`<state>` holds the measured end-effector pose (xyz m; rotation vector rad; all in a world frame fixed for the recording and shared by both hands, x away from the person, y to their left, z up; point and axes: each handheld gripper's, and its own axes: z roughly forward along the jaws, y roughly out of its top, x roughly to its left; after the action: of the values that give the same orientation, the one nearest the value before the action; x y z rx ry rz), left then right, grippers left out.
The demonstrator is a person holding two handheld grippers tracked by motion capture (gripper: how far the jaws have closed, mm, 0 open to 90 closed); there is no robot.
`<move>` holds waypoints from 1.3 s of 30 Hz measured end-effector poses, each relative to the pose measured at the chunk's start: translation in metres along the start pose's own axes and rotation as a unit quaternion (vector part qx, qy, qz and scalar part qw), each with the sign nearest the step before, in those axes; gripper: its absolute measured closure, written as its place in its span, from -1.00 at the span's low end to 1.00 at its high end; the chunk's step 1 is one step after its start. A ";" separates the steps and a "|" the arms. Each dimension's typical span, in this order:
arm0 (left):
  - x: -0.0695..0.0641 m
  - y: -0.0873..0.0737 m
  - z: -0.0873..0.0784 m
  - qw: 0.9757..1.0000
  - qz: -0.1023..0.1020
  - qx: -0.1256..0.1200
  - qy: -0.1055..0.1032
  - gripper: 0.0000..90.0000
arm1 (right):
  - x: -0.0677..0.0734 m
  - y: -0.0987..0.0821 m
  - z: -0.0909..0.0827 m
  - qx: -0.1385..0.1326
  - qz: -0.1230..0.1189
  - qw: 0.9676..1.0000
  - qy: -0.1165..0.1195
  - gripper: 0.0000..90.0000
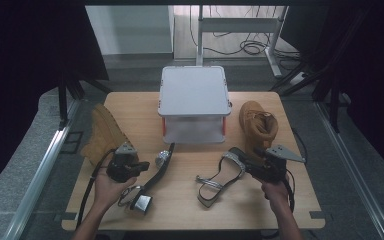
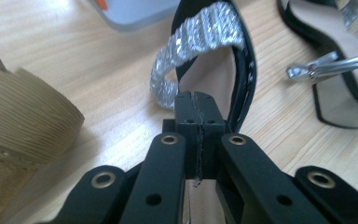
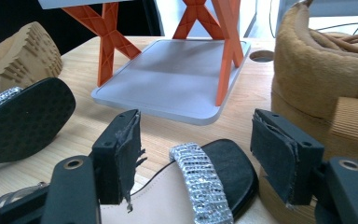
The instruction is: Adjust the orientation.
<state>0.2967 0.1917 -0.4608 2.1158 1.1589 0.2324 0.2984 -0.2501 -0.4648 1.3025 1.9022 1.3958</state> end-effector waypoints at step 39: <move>-0.040 0.000 0.034 0.998 0.043 0.047 -0.011 0.96 | -0.004 -0.012 0.004 0.022 0.000 0.999 -0.025 -0.26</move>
<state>0.2888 0.1431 -0.4796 2.2481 1.0851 0.1970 0.2981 -0.2520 -0.4776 1.3467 1.9095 1.3152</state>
